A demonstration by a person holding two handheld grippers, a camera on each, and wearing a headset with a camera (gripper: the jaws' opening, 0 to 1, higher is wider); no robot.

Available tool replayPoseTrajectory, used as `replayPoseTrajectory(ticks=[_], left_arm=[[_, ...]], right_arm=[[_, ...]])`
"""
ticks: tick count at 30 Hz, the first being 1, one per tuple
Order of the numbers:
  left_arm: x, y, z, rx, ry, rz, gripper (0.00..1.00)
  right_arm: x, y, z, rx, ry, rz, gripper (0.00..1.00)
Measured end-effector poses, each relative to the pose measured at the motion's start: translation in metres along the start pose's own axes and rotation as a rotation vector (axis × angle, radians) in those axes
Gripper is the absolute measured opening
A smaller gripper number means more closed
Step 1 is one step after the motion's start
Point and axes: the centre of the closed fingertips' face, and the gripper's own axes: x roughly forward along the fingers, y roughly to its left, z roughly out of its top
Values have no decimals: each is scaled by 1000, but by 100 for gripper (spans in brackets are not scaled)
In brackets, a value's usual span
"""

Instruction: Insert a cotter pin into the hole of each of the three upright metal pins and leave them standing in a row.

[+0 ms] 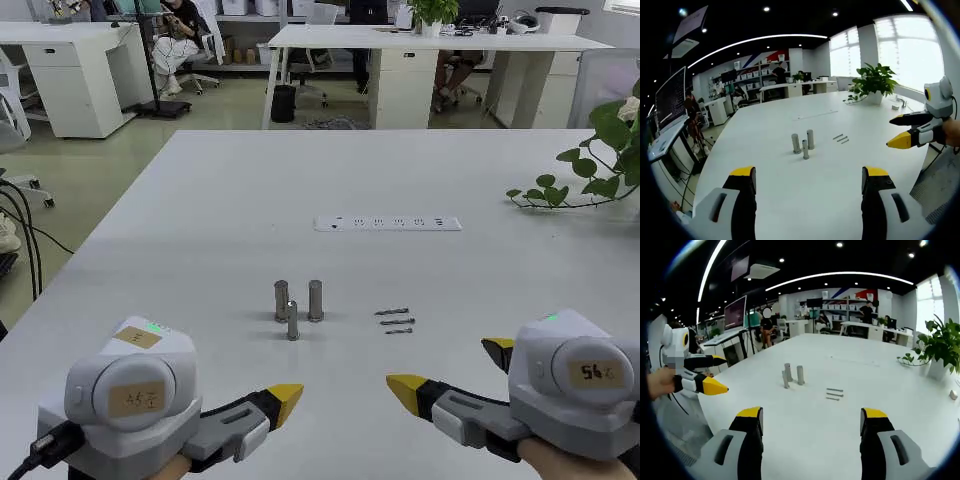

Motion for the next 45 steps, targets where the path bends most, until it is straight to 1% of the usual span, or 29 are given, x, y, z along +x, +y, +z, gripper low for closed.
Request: replayPoseTrajectory(ticks=[3, 9, 17, 26, 34, 40, 42, 45], left_arm=[[0, 0, 2, 0, -6, 0, 85], [0, 0, 1, 3, -3, -3, 85], [-1, 1, 3, 0, -15, -1, 84], [-2, 2, 1, 2, -13, 1, 83], [-3, 2, 1, 0, -19, 0, 82], [-3, 3, 0, 1, -19, 3, 80], [-3, 3, 0, 3, -18, 3, 80], [-4, 3, 0, 4, -17, 4, 80]], right_arm=[[-1, 0, -1, 0, 1, -1, 78], [-2, 0, -2, 3, 2, -1, 77], [-3, 1, 2, -1, -11, 5, 76], [-3, 5, 3, -5, -14, 21, 76], [-4, 6, 1, -12, -8, 30, 76], [-5, 5, 1, -9, -7, 27, 75], [-5, 4, 3, 0, -17, 26, 75], [-5, 4, 3, -2, -17, 27, 75]])
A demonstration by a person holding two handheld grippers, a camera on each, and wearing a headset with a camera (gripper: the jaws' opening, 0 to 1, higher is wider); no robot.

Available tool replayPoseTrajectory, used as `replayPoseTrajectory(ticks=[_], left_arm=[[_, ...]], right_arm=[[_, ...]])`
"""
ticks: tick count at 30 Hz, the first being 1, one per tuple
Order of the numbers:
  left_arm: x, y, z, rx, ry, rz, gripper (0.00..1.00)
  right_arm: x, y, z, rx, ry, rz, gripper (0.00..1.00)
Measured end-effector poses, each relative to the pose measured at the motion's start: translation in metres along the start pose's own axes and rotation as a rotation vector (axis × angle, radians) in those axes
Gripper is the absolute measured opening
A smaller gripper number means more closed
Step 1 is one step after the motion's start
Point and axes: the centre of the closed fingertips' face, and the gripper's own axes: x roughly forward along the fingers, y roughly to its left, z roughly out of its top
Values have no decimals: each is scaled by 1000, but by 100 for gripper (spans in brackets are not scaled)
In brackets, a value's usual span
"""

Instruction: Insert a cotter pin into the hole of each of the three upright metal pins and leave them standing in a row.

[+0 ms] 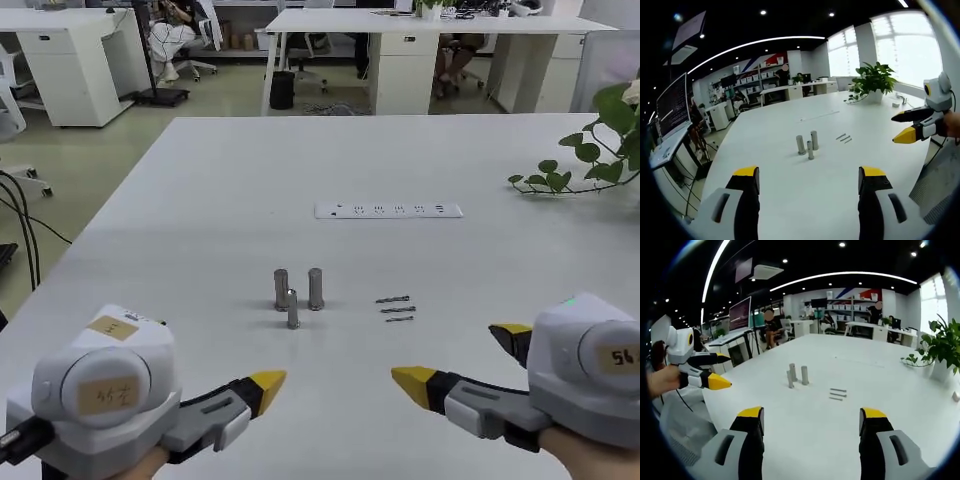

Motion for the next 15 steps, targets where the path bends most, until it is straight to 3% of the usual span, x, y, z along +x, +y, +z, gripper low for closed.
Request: replayPoseTrajectory(ticks=[15], left_arm=[[-2, -1, -4, -17, -5, -7, 77]], right_arm=[[0, 2, 2, -2, -9, 11, 74]])
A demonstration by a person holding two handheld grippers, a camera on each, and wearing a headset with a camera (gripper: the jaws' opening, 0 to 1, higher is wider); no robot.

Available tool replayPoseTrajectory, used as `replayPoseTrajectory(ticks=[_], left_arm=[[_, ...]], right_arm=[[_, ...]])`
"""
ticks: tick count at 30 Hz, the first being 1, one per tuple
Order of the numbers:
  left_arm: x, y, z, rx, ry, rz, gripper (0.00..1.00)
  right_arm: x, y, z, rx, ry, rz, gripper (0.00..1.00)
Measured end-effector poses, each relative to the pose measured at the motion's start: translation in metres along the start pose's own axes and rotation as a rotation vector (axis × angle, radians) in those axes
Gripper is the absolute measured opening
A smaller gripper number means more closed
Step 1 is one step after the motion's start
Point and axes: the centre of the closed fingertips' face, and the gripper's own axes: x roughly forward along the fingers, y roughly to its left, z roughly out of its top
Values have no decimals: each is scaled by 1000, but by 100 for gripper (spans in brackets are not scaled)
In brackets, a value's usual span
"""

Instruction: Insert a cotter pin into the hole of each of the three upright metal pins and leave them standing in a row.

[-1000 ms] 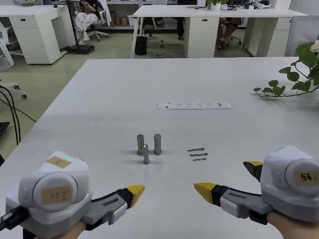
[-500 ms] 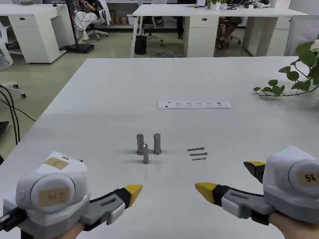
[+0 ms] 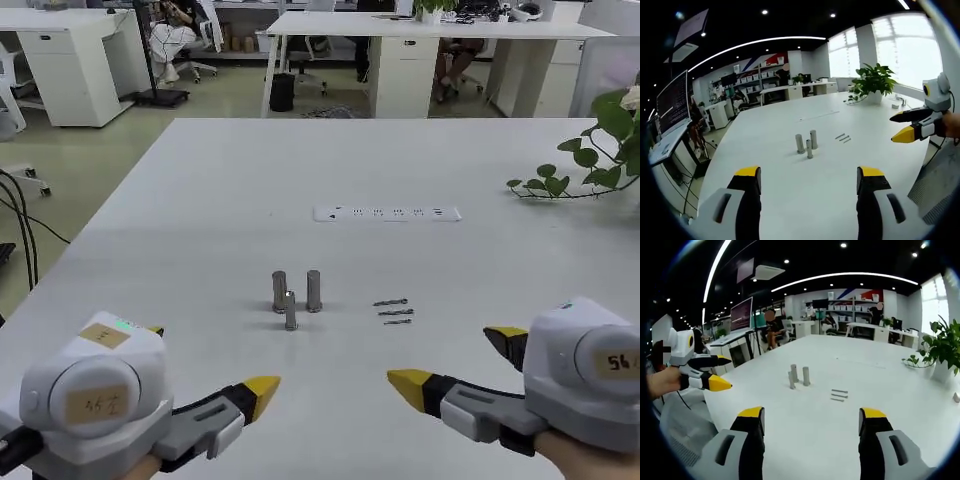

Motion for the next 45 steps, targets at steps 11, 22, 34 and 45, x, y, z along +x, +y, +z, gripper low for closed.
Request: replayPoseTrajectory(ticks=[11, 22, 34, 45], left_arm=[[1, -1, -2, 9, 4, -8, 74], [4, 1, -4, 11, 6, -16, 69], [34, 5, 0, 29, 14, -50, 63], [71, 6, -2, 41, 21, -97, 56]], right_arm=[[2, 0, -1, 12, 5, 8, 73], [5, 3, -2, 11, 6, 19, 71], [7, 8, 0, 30, 2, 39, 68], [14, 9, 1, 25, 5, 60, 67]])
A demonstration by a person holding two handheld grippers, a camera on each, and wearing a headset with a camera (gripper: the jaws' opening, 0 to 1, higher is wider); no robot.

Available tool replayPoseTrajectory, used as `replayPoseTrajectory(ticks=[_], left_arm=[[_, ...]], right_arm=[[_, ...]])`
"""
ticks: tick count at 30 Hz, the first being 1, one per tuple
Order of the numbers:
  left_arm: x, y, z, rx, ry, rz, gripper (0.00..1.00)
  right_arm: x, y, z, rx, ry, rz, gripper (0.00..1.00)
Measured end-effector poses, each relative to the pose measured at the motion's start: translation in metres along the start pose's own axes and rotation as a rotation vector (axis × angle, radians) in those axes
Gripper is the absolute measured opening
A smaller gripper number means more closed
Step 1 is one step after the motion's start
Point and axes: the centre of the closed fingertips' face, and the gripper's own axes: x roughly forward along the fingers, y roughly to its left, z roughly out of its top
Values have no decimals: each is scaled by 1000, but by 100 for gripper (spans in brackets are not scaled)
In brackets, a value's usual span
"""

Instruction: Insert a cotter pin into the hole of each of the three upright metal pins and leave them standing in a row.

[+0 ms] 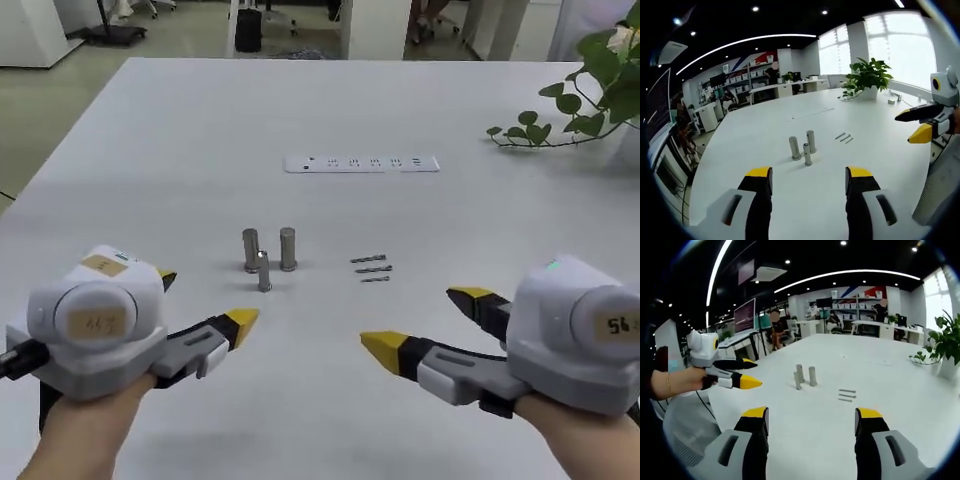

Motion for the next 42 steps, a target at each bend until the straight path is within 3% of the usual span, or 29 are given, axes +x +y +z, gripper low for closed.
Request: replayPoseTrajectory(ticks=[21, 36, 42], left_arm=[[66, 0, -3, 45, 22, -82, 44], [101, -2, -11, 75, 34, -134, 32], [112, -2, -10, 66, 17, -143, 26]], right_arm=[[13, -8, -1, 9, 14, 55, 67], [18, -12, -10, 4, 50, 70, 67], [21, -13, -8, 5, 47, 69, 65]])
